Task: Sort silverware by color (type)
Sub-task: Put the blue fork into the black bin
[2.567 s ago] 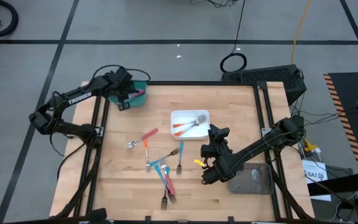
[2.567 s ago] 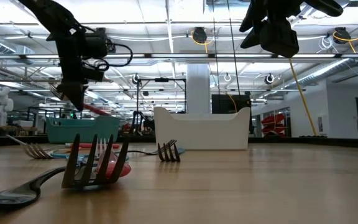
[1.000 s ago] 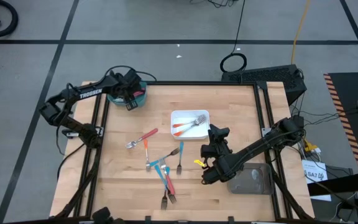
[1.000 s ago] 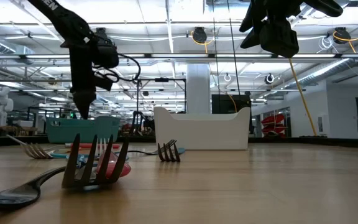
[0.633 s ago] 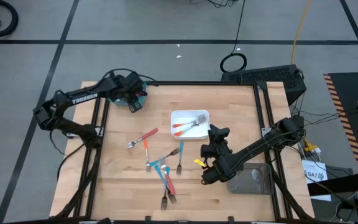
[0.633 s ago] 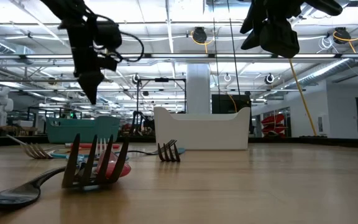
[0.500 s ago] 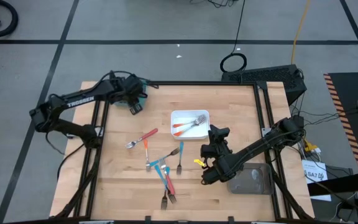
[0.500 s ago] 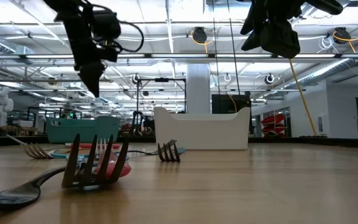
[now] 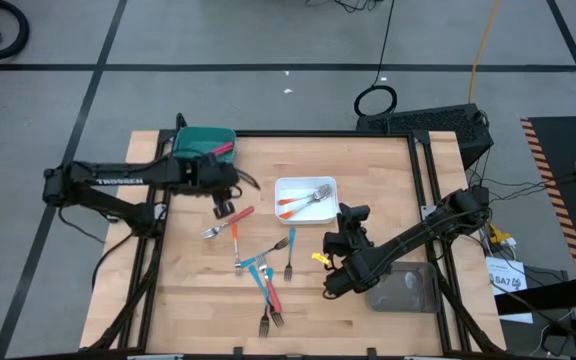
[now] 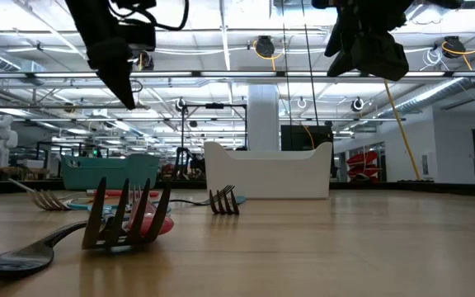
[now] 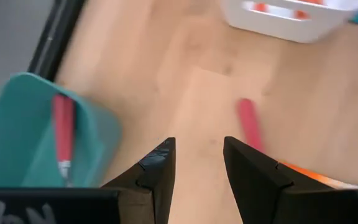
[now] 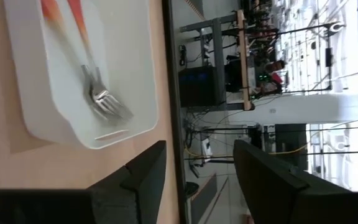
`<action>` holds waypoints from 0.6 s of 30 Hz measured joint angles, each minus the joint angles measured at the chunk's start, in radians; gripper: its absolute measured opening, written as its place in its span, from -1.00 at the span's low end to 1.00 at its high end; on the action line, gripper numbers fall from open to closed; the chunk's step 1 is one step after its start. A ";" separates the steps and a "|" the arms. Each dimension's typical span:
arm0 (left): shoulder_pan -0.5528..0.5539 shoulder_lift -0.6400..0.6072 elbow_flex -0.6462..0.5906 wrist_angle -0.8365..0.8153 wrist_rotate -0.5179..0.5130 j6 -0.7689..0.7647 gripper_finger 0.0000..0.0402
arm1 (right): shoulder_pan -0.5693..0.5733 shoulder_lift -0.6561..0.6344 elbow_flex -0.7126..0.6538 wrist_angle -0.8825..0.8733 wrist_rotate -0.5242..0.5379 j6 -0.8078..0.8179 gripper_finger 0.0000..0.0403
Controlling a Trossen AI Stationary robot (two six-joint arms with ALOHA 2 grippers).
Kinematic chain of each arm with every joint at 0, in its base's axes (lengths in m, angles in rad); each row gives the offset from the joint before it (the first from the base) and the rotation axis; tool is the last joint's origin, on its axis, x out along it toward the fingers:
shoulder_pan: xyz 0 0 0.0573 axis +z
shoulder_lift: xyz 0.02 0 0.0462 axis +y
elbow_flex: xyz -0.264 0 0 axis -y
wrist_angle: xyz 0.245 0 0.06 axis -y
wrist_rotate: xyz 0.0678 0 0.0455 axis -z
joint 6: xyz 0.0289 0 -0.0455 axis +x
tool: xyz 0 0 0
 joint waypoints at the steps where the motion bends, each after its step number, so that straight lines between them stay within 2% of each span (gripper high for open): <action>1: -0.027 0.000 0.000 -0.012 0.010 -0.018 -0.28 | 0.000 0.000 0.000 0.005 -0.001 0.000 -0.10; 7: -0.175 0.000 0.000 -0.006 0.057 -0.110 -0.28 | 0.001 0.000 0.000 0.042 -0.007 -0.003 -0.10; 18: -0.442 0.034 -0.001 0.203 0.006 -0.101 -0.28 | 0.010 0.000 0.000 0.167 -0.187 -0.024 -0.10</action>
